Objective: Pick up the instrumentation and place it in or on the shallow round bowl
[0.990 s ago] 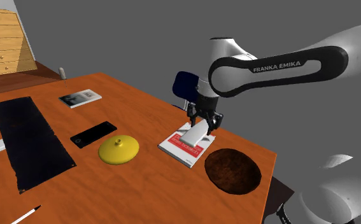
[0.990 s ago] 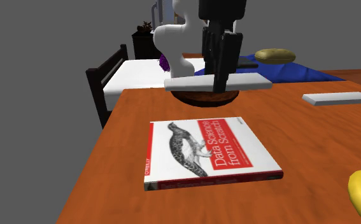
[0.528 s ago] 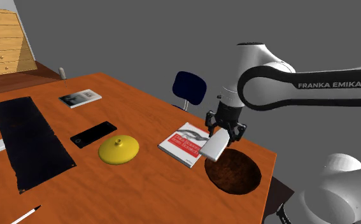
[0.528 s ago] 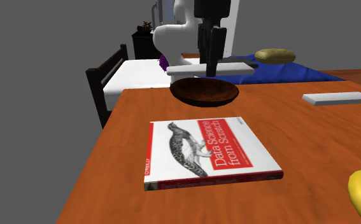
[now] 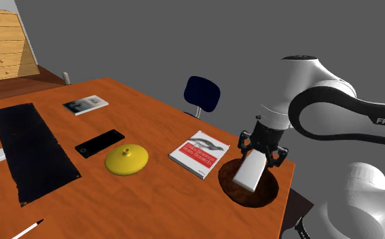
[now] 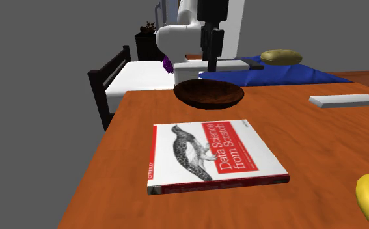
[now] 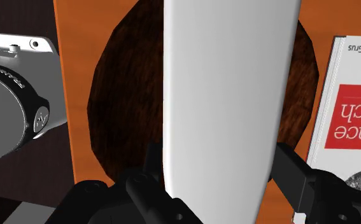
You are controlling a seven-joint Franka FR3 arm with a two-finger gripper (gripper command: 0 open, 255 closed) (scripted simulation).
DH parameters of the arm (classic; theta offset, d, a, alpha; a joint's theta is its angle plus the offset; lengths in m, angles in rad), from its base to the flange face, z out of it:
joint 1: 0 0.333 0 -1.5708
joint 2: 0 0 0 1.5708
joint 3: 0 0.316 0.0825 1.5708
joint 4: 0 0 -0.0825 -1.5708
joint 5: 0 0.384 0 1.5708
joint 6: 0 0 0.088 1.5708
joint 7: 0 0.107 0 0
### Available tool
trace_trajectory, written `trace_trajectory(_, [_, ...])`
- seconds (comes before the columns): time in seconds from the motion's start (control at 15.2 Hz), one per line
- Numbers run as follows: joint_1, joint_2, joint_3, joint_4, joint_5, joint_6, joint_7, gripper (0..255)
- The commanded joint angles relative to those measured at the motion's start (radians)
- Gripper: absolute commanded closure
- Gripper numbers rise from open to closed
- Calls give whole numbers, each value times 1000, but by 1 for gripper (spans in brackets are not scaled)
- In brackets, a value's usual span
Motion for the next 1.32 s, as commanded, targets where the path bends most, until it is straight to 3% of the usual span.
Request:
trace_trajectory(0.0, [6,-7,6,-26,8,19,1,255])
trace_trajectory(0.66, [25,30,45,-153,50,181,-3,255])
trace_trajectory(1.19, [25,30,45,-153,50,181,-3,255])
trace_trajectory(1.25, [25,30,45,-153,50,181,-3,0])
